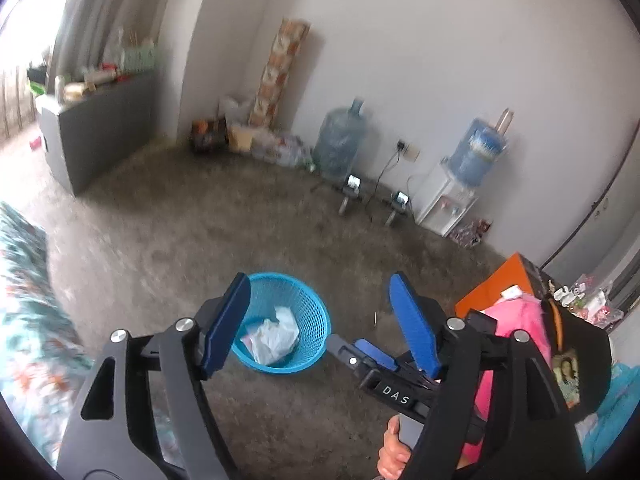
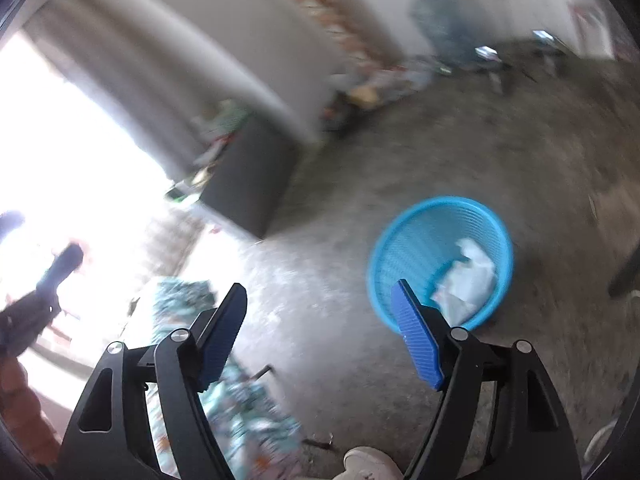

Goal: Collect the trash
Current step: 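Open the right tool over the wastebasket to drop the white tissue, then move both tools back over the bed toward the red bag and snack packet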

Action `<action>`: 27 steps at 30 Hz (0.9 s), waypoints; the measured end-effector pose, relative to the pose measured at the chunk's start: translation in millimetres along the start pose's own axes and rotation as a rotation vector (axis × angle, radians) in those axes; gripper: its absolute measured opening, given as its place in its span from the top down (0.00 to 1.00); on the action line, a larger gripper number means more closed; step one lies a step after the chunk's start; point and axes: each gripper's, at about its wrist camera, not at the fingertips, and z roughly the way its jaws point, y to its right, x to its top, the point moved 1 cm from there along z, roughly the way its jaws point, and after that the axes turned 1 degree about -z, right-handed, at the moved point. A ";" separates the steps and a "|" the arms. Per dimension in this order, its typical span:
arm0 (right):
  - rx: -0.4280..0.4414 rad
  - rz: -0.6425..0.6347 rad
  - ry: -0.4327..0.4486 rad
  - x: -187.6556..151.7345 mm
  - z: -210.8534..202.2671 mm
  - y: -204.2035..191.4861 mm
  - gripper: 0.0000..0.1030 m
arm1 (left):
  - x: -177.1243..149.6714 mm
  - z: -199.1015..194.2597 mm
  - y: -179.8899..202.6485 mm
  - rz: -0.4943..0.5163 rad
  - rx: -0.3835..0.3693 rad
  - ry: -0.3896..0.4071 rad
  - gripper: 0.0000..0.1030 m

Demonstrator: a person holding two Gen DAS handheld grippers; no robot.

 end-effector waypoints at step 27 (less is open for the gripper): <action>0.415 -0.340 -0.328 -105.5 -14.9 -190.8 0.24 | -162.7 -366.0 -165.8 -0.447 0.374 0.372 0.18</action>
